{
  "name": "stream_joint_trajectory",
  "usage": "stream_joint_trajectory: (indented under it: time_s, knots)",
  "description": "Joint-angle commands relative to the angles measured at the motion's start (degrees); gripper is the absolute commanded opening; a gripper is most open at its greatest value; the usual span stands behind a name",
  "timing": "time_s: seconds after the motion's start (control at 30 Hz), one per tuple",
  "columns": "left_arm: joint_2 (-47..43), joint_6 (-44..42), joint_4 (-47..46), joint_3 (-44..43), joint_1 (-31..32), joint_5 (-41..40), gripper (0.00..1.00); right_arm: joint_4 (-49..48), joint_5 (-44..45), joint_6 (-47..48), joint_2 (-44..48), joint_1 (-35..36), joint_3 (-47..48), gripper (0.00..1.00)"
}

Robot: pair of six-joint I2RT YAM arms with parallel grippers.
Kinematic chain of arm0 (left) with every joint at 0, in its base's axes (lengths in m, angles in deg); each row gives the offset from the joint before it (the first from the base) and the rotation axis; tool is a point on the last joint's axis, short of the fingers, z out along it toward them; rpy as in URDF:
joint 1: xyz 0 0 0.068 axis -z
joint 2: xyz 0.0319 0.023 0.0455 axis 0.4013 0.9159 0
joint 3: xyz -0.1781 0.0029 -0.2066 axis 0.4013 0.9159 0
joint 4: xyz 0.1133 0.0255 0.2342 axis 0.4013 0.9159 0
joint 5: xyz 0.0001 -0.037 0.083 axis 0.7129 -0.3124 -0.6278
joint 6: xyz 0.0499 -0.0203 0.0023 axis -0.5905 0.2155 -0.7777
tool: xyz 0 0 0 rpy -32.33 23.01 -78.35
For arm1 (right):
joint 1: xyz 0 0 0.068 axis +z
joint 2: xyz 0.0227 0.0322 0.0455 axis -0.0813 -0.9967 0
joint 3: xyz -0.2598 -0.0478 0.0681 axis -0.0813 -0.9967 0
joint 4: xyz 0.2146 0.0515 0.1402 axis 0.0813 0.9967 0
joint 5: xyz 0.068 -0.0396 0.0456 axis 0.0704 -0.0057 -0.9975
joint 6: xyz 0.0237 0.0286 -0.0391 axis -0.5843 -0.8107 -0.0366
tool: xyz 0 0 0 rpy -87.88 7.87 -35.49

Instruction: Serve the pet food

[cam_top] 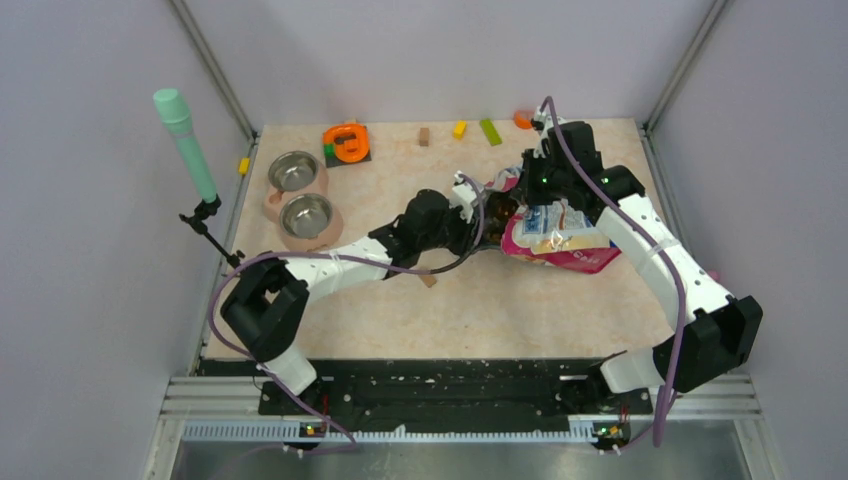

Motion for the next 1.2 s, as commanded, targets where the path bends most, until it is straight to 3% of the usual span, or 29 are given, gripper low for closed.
stream_joint_trajectory:
  time_s: [0.0, 0.67, 1.17]
  knots:
    - [-6.0, -3.8, -4.9, 3.6, 0.1, 2.1, 0.00, -4.8, -3.1, -1.2, 1.4, 0.9, 2.7, 0.00]
    - [-18.9, -7.8, 3.2, 13.5, 0.2, 1.0, 0.00, -4.3, -2.8, -1.2, -0.9, 0.3, 6.2, 0.00]
    - [-30.5, -6.1, 15.0, 16.7, 0.1, -8.4, 0.00, -4.9, -2.8, -1.4, -1.7, 0.3, 7.1, 0.00]
